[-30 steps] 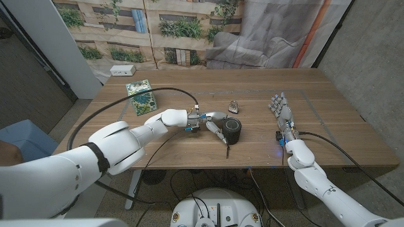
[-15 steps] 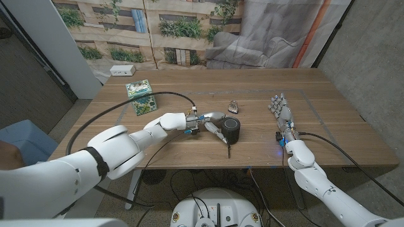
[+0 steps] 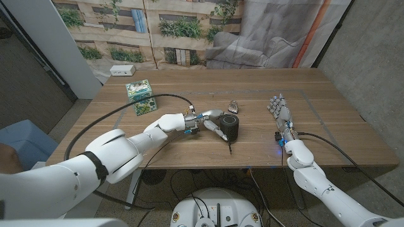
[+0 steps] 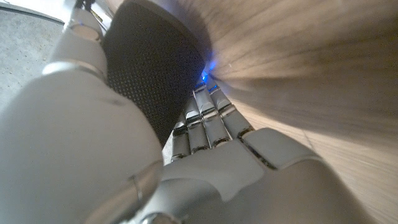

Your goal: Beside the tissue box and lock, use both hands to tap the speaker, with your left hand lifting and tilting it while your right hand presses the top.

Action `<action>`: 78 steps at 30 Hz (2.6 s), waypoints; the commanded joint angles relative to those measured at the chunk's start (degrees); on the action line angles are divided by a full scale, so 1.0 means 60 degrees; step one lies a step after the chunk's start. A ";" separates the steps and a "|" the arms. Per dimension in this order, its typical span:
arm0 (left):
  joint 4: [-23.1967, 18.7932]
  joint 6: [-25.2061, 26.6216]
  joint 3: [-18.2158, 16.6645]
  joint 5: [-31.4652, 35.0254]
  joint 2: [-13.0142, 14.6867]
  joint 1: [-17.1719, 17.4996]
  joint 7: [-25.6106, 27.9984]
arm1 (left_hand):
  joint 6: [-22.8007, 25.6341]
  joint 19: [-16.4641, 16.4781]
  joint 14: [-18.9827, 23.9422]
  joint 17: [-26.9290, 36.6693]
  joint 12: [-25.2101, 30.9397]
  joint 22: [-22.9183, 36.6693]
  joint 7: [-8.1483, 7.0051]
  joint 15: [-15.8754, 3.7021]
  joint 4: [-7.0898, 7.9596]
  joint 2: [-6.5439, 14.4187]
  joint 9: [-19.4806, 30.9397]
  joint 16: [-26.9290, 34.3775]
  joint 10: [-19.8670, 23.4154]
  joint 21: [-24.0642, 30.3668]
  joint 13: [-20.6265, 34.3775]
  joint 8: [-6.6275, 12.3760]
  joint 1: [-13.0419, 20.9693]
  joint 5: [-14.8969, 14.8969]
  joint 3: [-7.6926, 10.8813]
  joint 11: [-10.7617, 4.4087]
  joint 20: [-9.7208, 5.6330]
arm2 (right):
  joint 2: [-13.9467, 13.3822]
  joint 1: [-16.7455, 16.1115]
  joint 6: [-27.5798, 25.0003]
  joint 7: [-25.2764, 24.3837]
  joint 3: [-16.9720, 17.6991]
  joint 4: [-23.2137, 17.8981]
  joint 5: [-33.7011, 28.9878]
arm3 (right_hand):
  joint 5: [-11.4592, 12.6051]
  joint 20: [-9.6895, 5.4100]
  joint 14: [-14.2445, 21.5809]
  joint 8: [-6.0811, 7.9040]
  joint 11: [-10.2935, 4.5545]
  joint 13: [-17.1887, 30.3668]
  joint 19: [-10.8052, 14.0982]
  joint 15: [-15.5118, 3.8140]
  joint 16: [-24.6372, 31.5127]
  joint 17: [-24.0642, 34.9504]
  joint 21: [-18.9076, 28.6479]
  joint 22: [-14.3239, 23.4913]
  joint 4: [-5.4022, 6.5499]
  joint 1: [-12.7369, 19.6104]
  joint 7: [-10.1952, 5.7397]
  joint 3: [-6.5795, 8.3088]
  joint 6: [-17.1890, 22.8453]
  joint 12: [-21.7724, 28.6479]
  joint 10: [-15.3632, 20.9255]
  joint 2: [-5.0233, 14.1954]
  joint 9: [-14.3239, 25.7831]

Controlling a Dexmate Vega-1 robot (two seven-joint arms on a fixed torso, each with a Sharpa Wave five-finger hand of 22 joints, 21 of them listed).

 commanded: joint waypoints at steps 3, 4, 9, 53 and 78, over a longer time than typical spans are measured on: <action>-0.4653 0.2545 -0.0748 -0.0344 0.1523 0.1163 0.0353 | 0.1601 0.0261 0.1440 0.1574 0.0472 0.0031 -0.1180 -0.2302 0.0042 0.2139 0.0077 -0.0021 0.2307 0.0101 0.1506 0.1089 0.1961 0.0015 -0.0037 -0.2275 -0.1002 | -0.0196 -0.0054 -0.0403 0.0165 0.0098 -0.0472 0.0347 | 0.0057 0.0015 0.0018 0.0071 -0.0018 -0.0004 0.0020 -0.0001 0.0058 0.0027 0.0009 0.0020 0.0003 -0.0080 -0.0072 0.0086 0.0034 0.0055 0.0032 0.0217 0.0041; -0.5065 0.2857 -0.0802 -0.0363 0.1657 0.1274 0.0436 | 0.1616 0.0262 0.1452 0.1571 0.0474 0.0032 -0.1168 -0.2301 0.0043 0.2147 0.0076 -0.0023 0.2317 0.0105 0.1507 0.1096 0.1963 0.0016 -0.0040 -0.2277 -0.0998 | -0.0235 -0.0080 -0.0476 0.0154 0.0113 -0.0577 0.0371 | 0.0057 0.0016 0.0022 0.0070 -0.0012 -0.0004 0.0020 0.0009 0.0060 0.0026 0.0008 0.0020 0.0003 -0.0080 -0.0073 0.0087 0.0033 0.0056 0.0034 0.0216 0.0041; -0.6673 0.4100 -0.1044 -0.0527 0.2140 0.1694 0.0752 | 0.1703 0.0320 0.1597 0.1552 0.0487 0.0047 -0.1140 -0.2300 0.0048 0.2168 0.0067 -0.0028 0.2403 0.0164 0.1505 0.1132 0.1960 0.0014 -0.0077 -0.2277 -0.0992 | -0.0417 -0.0176 -0.0832 0.0123 0.0190 -0.1083 0.0509 | 0.0056 0.0010 0.0027 0.0071 -0.0015 -0.0004 0.0020 0.0016 0.0063 0.0023 0.0007 0.0020 0.0002 -0.0081 -0.0070 0.0099 0.0035 0.0056 0.0031 0.0216 0.0042; -1.0688 0.9199 -0.2005 -0.3065 0.2809 0.3299 0.2592 | 0.1490 -0.0021 0.1458 0.1375 0.0046 0.0073 -0.1148 -0.2287 0.0165 0.2507 0.0025 -0.0613 0.2256 0.0276 0.1361 0.1057 0.1574 0.0039 -0.0140 -0.2179 -0.1002 | -0.1653 -0.0437 -0.2522 -0.0902 0.0476 -0.3235 -0.0454 | 0.0036 -0.0031 0.0037 0.0098 -0.0027 -0.0003 0.0052 -0.0009 0.0072 -0.0008 0.0013 0.0019 -0.0041 -0.0055 -0.0069 0.0204 0.0116 0.0069 0.0062 0.0184 0.0043; -0.9983 1.0591 -0.2087 -0.5002 0.1995 0.3530 0.2699 | 0.1530 -0.0055 0.1521 0.1285 -0.0098 0.0059 -0.1147 -0.2263 0.0165 0.2634 0.0020 -0.0859 0.2321 0.0350 0.1326 0.1093 0.1360 0.0045 -0.0089 -0.2195 -0.1015 | -0.2834 -0.1298 -0.3862 -0.1299 0.0694 -0.5084 -0.1258 | -0.0022 0.0002 0.0074 0.0109 0.0032 -0.0001 0.0068 0.0012 0.0055 -0.0089 0.0008 0.0016 -0.0340 0.0179 -0.0029 0.0216 0.0239 0.0087 0.0145 -0.0126 0.0044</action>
